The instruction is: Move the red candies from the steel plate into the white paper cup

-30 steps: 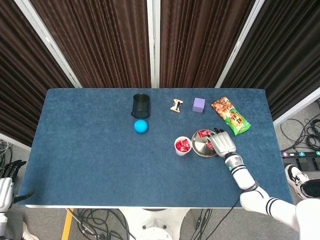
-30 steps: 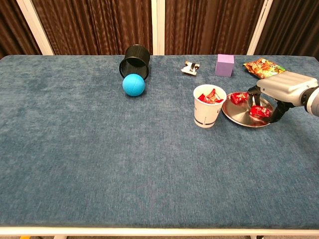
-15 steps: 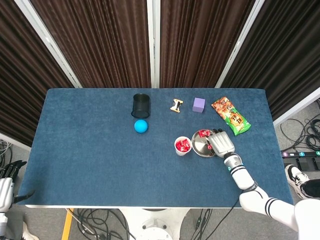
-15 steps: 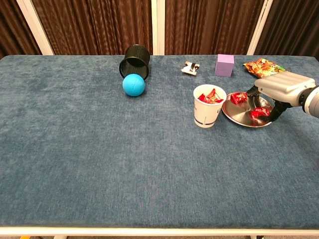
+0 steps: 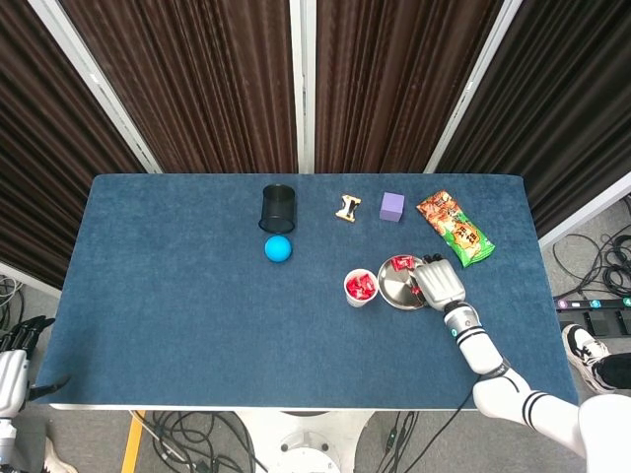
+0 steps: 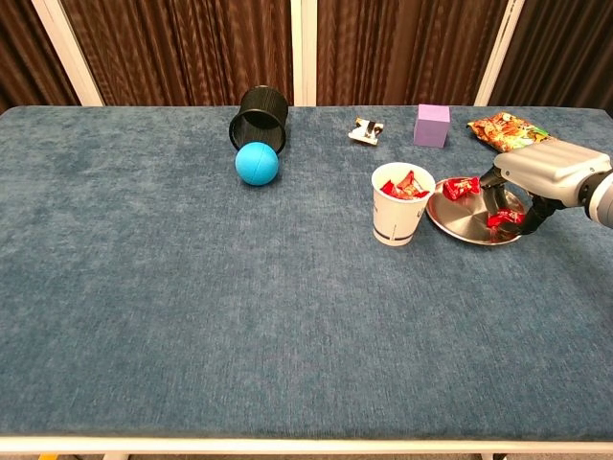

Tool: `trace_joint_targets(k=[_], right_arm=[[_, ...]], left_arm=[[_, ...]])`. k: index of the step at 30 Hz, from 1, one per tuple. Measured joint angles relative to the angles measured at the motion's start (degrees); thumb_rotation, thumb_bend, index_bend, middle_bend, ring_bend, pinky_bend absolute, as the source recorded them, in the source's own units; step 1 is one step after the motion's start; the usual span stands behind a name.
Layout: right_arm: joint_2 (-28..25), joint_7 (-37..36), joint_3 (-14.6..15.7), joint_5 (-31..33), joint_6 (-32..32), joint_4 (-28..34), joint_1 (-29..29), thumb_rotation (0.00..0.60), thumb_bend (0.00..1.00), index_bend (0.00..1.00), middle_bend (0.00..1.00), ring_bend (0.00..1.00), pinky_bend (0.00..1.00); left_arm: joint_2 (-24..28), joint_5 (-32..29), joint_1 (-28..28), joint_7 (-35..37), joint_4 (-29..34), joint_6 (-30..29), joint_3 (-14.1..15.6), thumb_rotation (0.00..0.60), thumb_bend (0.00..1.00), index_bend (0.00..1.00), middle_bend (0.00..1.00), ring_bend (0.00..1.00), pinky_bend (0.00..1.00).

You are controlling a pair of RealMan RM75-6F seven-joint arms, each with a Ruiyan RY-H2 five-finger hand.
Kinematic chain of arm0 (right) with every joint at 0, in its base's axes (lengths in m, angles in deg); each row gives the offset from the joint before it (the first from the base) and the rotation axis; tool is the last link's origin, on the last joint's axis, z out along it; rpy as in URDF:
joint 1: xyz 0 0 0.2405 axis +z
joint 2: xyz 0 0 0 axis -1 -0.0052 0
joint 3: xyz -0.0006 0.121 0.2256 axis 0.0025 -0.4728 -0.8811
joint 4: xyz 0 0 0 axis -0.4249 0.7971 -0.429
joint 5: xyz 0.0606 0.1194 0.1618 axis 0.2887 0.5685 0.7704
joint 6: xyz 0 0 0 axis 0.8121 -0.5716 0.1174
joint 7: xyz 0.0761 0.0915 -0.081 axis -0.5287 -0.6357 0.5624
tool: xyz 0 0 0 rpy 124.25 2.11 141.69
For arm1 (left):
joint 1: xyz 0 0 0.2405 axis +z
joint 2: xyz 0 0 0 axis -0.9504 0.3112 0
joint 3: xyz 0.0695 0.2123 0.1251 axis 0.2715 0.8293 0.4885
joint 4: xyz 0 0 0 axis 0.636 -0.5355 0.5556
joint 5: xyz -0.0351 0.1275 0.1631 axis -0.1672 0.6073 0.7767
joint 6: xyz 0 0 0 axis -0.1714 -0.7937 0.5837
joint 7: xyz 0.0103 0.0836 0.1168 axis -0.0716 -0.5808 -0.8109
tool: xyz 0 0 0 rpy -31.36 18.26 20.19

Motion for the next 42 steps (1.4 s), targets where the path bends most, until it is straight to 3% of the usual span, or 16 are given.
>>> trace_joint_targets(k=[11, 24, 33, 38, 42], right_arm=[[-0.32, -3.0, -1.21, -1.8, 2.24, 1.03, -0.19, 0.6, 0.32, 0.58, 0.57, 0.27, 0.27], [-8.38, -6.88, -5.72, -5.51, 6.29, 18.19, 1.95, 0.6, 0.32, 0.59, 0.57, 0.27, 0.27], [-7.13, -5.54, -5.36, -5.9, 4.02, 19.21, 4.51, 0.6, 0.32, 0.56, 0.52, 0.26, 0.27], [-6.86, -4.98, -4.53, -5.56, 3.39, 19.1, 4.77, 0.6, 0.22, 0.43, 0.42, 0.2, 0.27], [-7.16, -5.1, -4.42, -5.6, 3.86, 19.42, 4.69, 0.6, 0.13, 0.39, 0.39, 0.19, 0.27]], left_arm=[[0.21, 0.01, 0.04, 0.08, 0.12, -0.18, -0.04, 0.6, 0.0, 0.24, 0.24, 0.15, 0.2], [0.61, 0.22, 0.14, -0.45, 0.89, -1.01, -0.26, 0.6, 0.0, 0.24, 0.24, 0.15, 0.2], [0.76, -0.16, 0.35, -0.27, 0.82, -0.86, -0.21, 0.6, 0.0, 0.24, 0.24, 0.15, 0.2], [0.51, -0.25, 0.38, -0.06, 0.45, -0.69, -0.16, 0.6, 0.0, 0.24, 0.24, 0.15, 0.2], [0.41, -0.15, 0.36, 0.06, 0.31, -0.84, -0.24, 0.6, 0.0, 0.24, 0.24, 0.15, 0.2]])
